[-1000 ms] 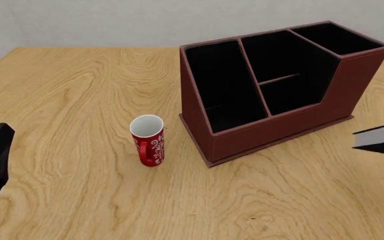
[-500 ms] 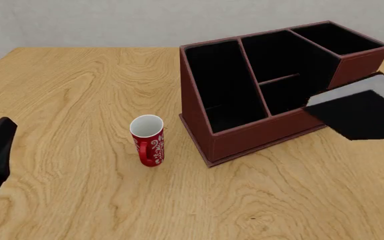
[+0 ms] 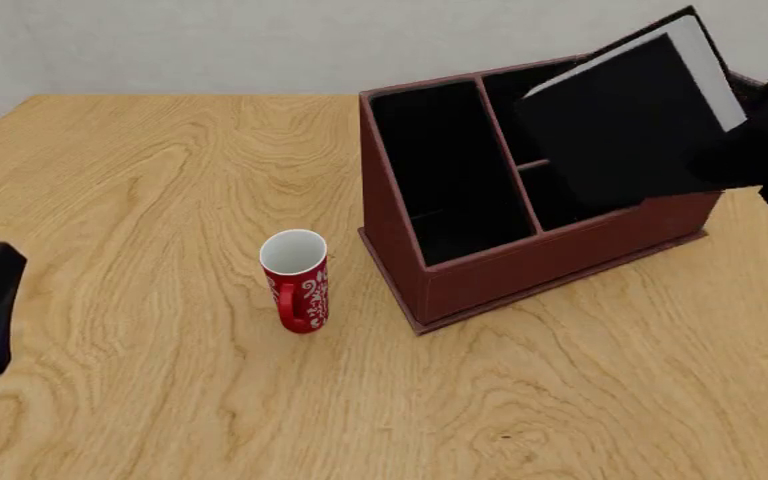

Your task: Pick up the book and place it in the left compartment of the caddy.

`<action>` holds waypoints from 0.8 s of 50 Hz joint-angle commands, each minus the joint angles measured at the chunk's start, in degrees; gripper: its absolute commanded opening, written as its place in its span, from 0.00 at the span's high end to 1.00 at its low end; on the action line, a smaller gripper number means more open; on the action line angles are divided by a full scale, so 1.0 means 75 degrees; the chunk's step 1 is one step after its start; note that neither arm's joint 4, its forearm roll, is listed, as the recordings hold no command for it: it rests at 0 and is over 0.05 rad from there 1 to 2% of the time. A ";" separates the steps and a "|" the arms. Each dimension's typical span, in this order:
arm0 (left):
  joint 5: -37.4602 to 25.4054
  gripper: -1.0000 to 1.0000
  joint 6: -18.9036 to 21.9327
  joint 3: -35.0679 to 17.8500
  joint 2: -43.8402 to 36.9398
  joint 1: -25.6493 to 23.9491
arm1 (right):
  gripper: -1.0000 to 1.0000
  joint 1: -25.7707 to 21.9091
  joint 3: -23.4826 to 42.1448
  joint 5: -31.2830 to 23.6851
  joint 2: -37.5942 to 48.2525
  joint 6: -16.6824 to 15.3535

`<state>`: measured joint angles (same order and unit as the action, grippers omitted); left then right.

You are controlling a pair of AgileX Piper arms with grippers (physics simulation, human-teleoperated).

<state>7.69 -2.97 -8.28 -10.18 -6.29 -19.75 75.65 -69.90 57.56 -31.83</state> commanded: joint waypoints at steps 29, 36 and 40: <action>-0.1279 0.00 -0.0117 -0.0281 0.1213 -0.0001 | 1.00 -0.1408 0.1415 0.0000 0.2121 0.1587; -0.1383 0.00 -0.0191 -0.0288 0.1315 0.0053 | 1.00 -0.1152 0.1314 0.0000 0.2317 0.1359; -0.1377 0.00 -0.0197 -0.0241 0.1333 0.0066 | 1.00 -0.0903 0.1291 0.0000 0.2401 0.1152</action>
<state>-1.68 -4.09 -10.13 -1.21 -6.15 -29.14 85.09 -69.90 73.64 -22.35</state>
